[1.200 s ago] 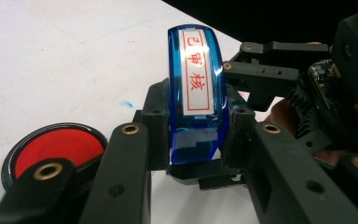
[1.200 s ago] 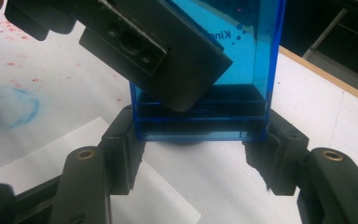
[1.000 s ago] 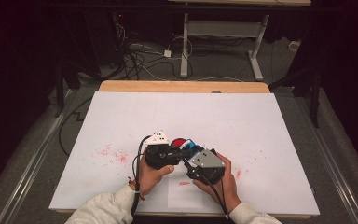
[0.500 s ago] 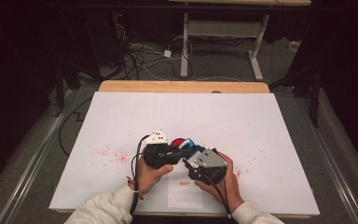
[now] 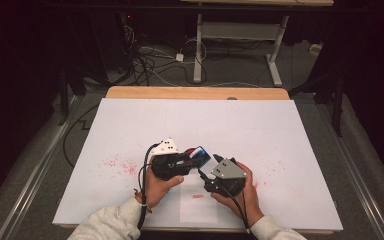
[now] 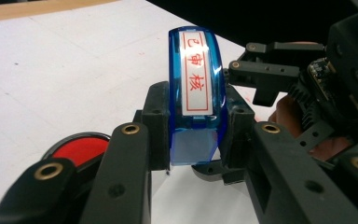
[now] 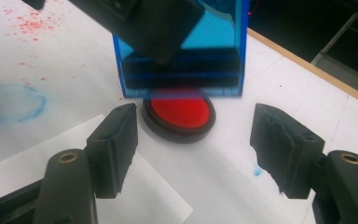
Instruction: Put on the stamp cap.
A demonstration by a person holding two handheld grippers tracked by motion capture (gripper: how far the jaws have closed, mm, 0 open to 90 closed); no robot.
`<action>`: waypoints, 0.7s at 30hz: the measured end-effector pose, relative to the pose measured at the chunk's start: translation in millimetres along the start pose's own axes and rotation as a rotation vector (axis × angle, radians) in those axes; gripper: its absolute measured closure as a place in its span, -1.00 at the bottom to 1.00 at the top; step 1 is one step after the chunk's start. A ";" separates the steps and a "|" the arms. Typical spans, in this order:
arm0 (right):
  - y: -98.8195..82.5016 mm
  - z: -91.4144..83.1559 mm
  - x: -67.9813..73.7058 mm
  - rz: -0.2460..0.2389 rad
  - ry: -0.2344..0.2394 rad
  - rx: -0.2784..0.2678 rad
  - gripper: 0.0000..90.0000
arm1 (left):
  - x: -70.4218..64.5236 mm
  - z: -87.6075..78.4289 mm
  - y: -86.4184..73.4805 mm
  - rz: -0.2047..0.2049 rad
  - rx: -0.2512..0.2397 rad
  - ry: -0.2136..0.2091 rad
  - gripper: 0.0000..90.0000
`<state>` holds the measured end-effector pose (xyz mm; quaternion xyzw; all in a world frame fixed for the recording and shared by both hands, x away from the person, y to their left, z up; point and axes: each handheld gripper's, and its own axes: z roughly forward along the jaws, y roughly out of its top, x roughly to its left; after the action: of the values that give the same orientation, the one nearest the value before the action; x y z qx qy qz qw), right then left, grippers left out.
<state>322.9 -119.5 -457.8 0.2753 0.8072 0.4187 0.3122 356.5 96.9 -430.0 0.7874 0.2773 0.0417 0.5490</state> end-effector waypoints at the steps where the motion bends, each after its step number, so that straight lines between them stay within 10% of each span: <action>1: -0.3 0.4 0.0 0.001 -0.004 0.004 -0.27 | -0.1 -0.6 0.4 0.000 -0.003 0.003 0.50; 21: 0.3 -7.0 -7.8 -0.038 -0.003 0.038 -0.31 | 1.7 -17.7 6.4 0.070 -0.010 0.077 0.50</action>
<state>322.9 -128.3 -452.2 0.2664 0.8196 0.3968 0.3160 353.9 111.0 -417.7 0.7916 0.2703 0.0926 0.5401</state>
